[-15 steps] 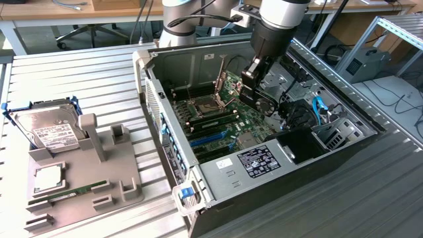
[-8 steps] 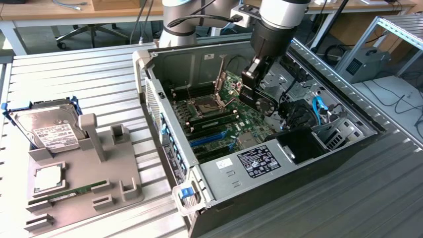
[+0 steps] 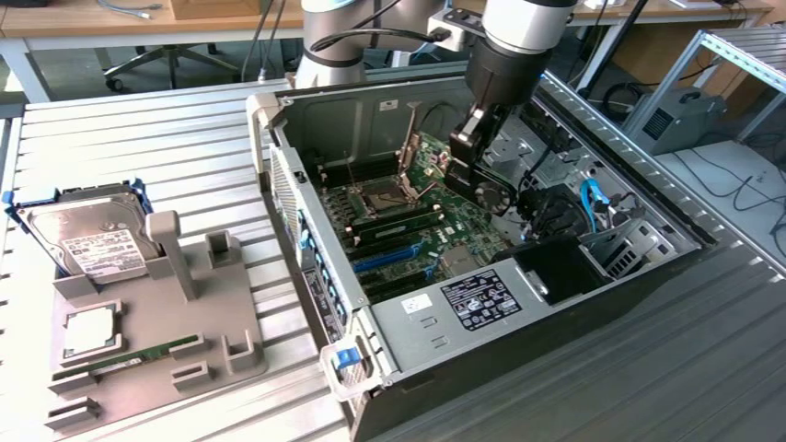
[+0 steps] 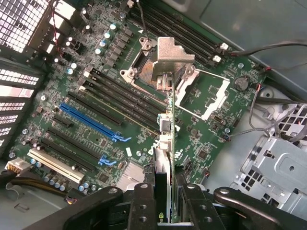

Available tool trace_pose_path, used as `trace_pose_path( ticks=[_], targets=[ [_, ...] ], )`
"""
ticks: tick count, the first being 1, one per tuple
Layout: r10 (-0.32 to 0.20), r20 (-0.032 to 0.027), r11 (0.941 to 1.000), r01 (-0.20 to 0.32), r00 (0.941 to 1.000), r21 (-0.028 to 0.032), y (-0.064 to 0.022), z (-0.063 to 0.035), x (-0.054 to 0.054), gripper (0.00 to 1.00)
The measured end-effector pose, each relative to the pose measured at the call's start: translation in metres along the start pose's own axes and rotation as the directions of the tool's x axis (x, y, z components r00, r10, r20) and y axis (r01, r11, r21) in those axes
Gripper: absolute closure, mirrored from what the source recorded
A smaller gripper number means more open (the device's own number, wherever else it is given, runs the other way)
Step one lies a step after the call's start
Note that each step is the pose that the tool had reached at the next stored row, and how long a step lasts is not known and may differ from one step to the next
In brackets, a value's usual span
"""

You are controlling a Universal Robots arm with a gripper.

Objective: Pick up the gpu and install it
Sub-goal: 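Insert the gpu into the slot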

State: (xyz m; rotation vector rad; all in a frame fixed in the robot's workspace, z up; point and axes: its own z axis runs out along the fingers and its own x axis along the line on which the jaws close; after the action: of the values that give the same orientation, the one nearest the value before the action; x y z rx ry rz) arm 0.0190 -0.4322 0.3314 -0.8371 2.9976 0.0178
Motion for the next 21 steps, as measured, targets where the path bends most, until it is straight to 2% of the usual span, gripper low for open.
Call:
trace_pose_path(
  ticks=[10, 18, 21],
  targets=[
    [-0.015, 0.0000, 0.9999, 0.015, 0.9999, -0.0004, 0.0000, 0.0000, 0.0000, 0.74],
    [-0.090, -0.0001, 0.9959, 0.090, 0.9959, -0.0029, 0.0000, 0.0004, 0.0000, 0.74],
    [-0.129, -0.0001, 0.9916, 0.129, 0.9916, -0.0040, 0.0000, 0.0005, 0.0000, 0.74]
  ],
)
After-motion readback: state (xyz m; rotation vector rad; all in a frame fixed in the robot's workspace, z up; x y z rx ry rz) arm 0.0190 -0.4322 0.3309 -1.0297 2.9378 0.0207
